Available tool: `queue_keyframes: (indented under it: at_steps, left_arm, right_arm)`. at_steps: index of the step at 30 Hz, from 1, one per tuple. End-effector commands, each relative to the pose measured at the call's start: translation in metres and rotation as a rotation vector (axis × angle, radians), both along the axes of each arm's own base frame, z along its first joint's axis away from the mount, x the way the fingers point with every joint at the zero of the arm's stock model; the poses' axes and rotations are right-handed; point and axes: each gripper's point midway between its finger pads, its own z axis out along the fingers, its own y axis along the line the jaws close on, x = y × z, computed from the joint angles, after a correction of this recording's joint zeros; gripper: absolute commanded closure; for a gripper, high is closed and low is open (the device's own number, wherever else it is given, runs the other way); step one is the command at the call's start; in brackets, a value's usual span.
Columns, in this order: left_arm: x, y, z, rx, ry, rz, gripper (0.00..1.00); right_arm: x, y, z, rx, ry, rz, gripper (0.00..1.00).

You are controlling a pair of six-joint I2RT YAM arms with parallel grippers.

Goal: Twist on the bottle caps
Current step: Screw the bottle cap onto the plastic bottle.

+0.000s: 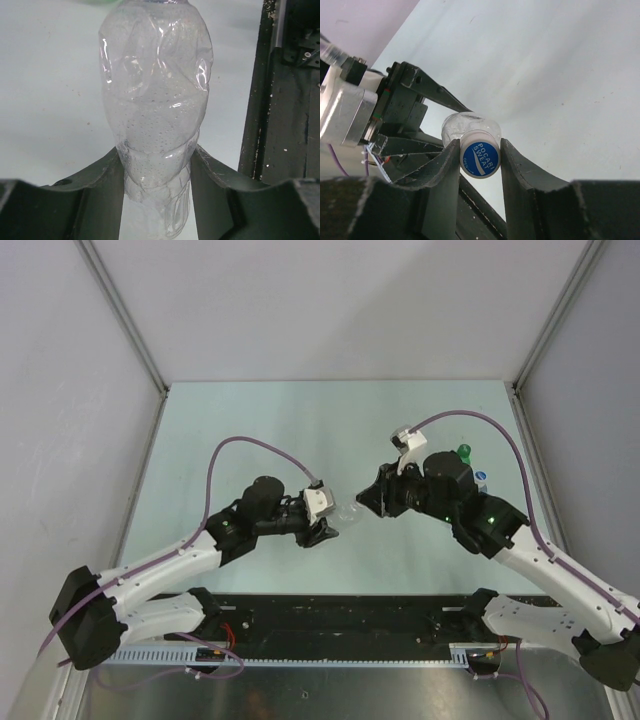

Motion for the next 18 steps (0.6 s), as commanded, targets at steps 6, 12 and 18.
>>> queue_keyframes:
  at_steps: [6, 12, 18]
  left_arm:
    - [0.010, -0.031, 0.151, -0.409, -0.363, -0.035, 1.00]
    - [0.013, -0.033, 0.146, -0.412, -0.351, -0.020, 1.00]
    - [0.015, -0.034, 0.136, -0.395, -0.346, -0.015, 1.00]
  right_arm:
    - [-0.021, 0.012, -0.059, -0.061, 0.264, -0.004, 0.65]
    - [-0.021, 0.013, -0.054, -0.050, 0.241, 0.000, 0.57]
    - [-0.019, 0.012, -0.047, -0.035, 0.211, -0.003, 0.44]
